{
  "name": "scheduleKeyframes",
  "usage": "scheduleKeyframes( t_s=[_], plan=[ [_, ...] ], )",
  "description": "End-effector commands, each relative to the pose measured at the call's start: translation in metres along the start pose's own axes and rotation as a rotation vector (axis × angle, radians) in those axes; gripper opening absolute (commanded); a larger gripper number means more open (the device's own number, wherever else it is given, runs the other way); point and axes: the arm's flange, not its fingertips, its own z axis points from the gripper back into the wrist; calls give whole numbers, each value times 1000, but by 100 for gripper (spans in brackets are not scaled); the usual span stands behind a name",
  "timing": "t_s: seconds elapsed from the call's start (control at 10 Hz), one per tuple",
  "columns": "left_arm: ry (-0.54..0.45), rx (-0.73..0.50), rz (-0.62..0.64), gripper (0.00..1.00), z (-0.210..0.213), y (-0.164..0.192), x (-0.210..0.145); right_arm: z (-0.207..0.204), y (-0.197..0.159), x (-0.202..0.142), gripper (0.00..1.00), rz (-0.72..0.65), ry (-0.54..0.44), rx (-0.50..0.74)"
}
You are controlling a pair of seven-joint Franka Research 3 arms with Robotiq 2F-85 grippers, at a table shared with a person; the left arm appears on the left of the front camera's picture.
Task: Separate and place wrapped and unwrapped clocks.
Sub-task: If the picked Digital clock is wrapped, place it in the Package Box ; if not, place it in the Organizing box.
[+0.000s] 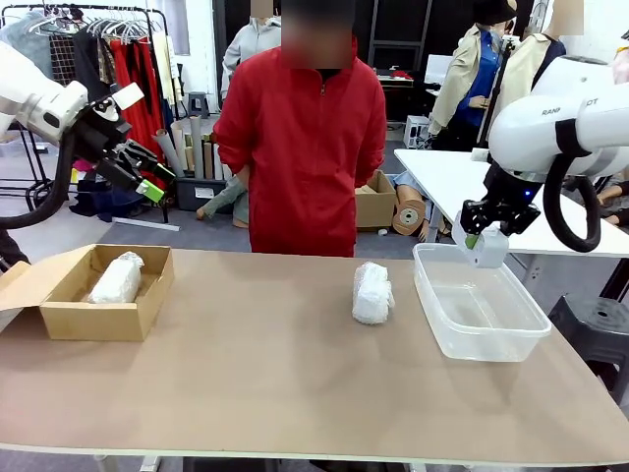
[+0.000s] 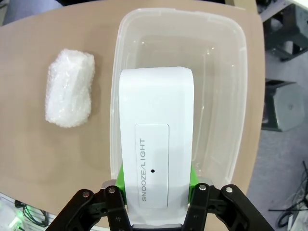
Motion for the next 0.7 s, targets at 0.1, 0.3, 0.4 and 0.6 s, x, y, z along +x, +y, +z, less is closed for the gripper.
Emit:
scheduleKeyframes(
  t_s=[0.1,0.3,0.4,0.6],
  plan=[
    [-3,-5,3,100,1,-1,1,-27,-32,15,0,-40,25,17],
    [-3,-5,3,100,1,-1,1,-41,-43,14,0,-49,12,3],
    [-3,-5,3,100,1,-1,1,-47,-48,15,0,-43,24,-2],
    [-3,-5,3,100,1,-1,1,-62,-49,21,0,-52,17,17]
  ],
)
